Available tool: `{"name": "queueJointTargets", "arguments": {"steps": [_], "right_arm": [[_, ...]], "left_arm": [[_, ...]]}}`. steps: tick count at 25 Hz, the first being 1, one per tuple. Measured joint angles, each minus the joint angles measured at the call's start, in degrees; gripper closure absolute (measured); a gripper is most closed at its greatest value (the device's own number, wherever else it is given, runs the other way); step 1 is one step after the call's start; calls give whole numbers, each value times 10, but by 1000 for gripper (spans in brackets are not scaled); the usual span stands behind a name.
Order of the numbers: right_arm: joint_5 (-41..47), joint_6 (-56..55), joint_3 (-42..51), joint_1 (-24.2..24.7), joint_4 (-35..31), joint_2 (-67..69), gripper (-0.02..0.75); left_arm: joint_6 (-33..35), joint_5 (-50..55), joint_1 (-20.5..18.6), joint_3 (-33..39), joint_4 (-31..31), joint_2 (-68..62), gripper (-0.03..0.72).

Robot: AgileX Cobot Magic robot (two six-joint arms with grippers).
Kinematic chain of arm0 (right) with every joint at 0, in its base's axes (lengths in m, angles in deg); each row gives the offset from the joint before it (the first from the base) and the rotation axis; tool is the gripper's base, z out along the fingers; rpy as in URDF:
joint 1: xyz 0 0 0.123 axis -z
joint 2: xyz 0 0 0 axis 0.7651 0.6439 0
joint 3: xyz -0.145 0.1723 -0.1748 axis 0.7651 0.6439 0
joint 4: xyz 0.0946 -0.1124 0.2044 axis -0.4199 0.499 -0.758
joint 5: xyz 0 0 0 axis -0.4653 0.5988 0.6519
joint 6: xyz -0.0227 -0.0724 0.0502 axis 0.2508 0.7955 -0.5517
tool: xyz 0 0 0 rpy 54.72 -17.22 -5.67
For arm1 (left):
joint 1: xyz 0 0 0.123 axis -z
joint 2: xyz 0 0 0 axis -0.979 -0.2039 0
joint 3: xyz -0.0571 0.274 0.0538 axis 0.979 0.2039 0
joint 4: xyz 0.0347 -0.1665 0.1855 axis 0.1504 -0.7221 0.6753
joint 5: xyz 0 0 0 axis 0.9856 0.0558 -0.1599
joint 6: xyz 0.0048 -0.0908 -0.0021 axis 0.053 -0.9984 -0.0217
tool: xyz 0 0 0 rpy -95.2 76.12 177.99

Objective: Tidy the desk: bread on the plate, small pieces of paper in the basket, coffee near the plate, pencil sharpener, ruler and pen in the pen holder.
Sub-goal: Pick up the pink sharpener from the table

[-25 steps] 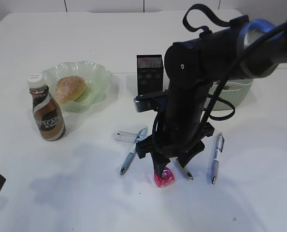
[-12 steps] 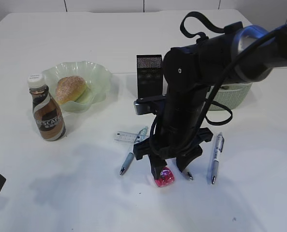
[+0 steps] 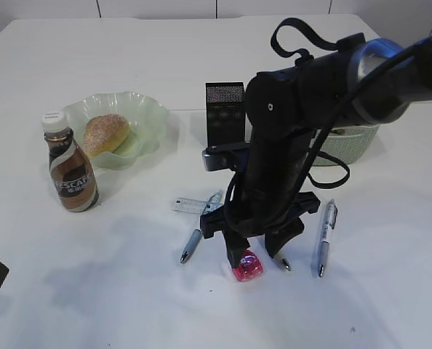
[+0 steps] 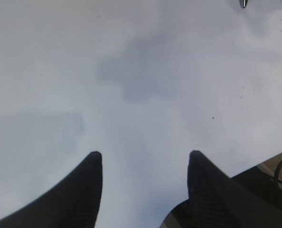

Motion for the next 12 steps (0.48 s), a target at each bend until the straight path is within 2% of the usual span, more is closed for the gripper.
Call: {"name": "queueJointTargets", "arguments": {"steps": [12], "right_arm": [[-15,-20,0,-21,24,15,256]], "left_arm": [[0,0,0,0,0,0,287]]}}
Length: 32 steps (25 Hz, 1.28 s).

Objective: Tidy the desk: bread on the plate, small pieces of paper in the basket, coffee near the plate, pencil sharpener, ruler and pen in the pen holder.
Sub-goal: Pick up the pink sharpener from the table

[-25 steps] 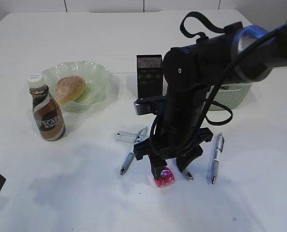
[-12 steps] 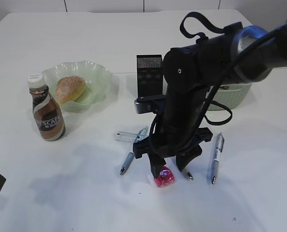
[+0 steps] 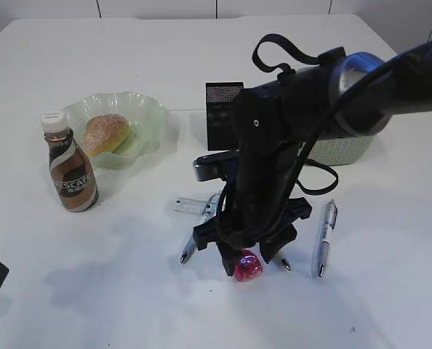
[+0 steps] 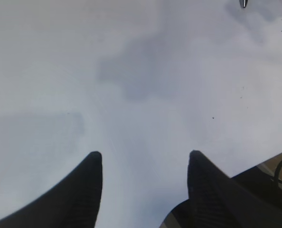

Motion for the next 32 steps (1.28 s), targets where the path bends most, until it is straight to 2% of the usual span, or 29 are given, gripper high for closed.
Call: {"name": "queueJointTargets", "arguments": {"steps": [32], "right_arm": [[-30,-4,0,0,13,30,256]], "left_arm": [[0,0,0,0,2,0,286]]}}
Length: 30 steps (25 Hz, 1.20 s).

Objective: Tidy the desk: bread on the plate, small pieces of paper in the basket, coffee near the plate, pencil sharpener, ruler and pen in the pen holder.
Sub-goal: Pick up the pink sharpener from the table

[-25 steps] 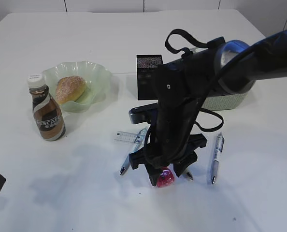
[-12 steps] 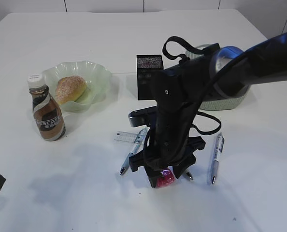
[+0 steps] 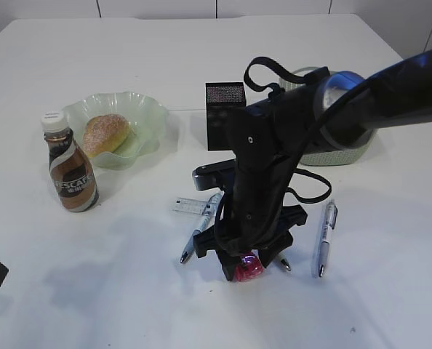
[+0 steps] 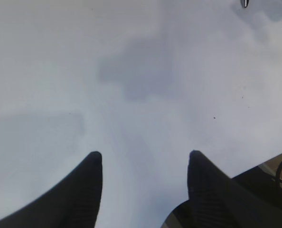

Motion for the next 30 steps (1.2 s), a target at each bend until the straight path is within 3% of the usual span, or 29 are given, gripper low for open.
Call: {"name": "queueJointTargets", "arguments": {"steps": [23,30], "right_arm": [[-2,-2,0,0,0,0,261],[3,-2,0,0,0,0,356]], "left_arm": [[0,0,0,0,0,0,286],[0,0,0,0,0,0,287]]}}
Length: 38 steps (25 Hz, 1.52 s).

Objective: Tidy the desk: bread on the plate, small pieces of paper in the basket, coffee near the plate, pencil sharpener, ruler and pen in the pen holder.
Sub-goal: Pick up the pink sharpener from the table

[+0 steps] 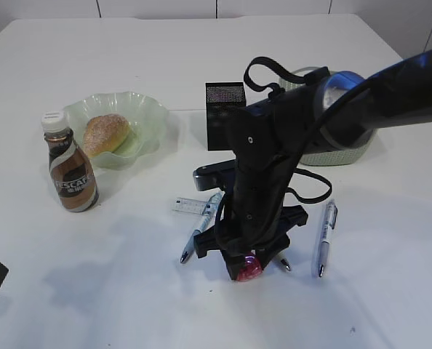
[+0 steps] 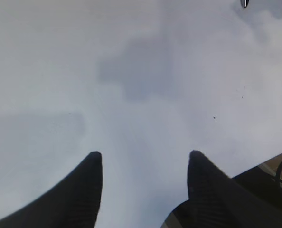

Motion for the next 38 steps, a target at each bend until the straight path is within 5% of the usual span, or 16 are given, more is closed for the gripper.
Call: {"name": "queueJointTargets", "arguments": {"steps": [22,38], "right_arm": [[12,-1,-1,0,0,0,394],[89,10,-186,0,77,1,394]], "left_arm": [[0,0,0,0,0,0,286],[0,0,0,0,1,0,286]]}}
